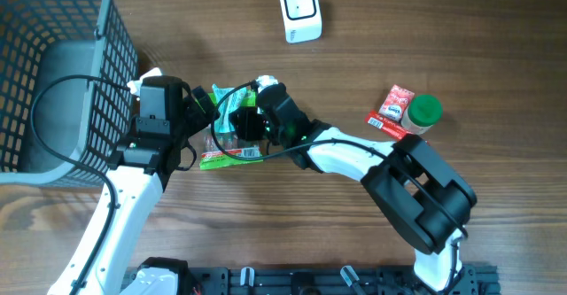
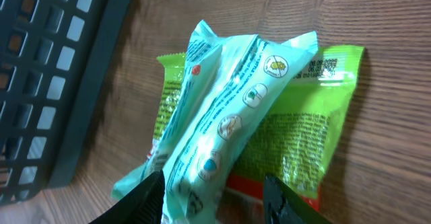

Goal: Scan the item barcode

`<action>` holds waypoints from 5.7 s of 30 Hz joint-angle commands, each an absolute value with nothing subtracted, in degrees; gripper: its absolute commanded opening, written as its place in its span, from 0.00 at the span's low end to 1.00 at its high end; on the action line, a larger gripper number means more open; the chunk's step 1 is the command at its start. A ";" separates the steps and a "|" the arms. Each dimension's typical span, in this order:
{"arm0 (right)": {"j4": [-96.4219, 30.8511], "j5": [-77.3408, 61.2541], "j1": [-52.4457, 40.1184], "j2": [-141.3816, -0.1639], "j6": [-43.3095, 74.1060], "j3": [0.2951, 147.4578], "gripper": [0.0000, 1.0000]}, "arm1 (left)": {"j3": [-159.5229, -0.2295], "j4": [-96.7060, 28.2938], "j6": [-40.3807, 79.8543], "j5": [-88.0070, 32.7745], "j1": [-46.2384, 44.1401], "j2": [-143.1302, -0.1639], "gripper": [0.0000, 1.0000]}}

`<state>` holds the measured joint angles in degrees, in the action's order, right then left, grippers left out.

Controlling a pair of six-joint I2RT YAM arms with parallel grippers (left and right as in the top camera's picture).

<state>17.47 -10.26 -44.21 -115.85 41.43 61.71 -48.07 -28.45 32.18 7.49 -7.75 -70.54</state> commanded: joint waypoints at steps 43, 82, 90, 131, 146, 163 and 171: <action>-14.22 -9.89 -37.32 -102.48 27.24 58.89 0.04 | -48.49 -28.32 31.53 8.03 -7.44 -70.28 1.00; -27.29 -26.85 -27.24 -90.28 17.21 60.12 0.50 | -48.49 -28.32 31.53 8.01 -7.44 -70.28 1.00; -26.94 -38.92 -17.04 -91.20 8.49 59.07 0.14 | -48.49 -28.29 31.53 8.01 -7.44 -70.28 1.00; -17.50 -19.07 -13.43 -103.44 23.38 51.16 0.07 | -48.49 -28.29 31.53 8.03 -7.44 -70.28 1.00; -30.89 -23.81 -23.51 -100.95 28.67 55.70 0.07 | -48.49 -28.29 31.53 8.01 -7.44 -70.28 1.00; -30.24 -23.40 -19.46 -96.29 21.12 61.76 0.06 | -48.49 -28.29 31.53 8.01 -7.44 -70.28 1.00; -27.27 -43.86 -18.06 -96.44 15.09 61.76 0.04 | -48.49 -28.32 31.53 8.01 -7.44 -70.28 1.00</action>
<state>-31.07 -37.06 -17.19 -92.92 17.61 64.97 -48.07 -28.42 32.18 7.49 -7.75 -70.54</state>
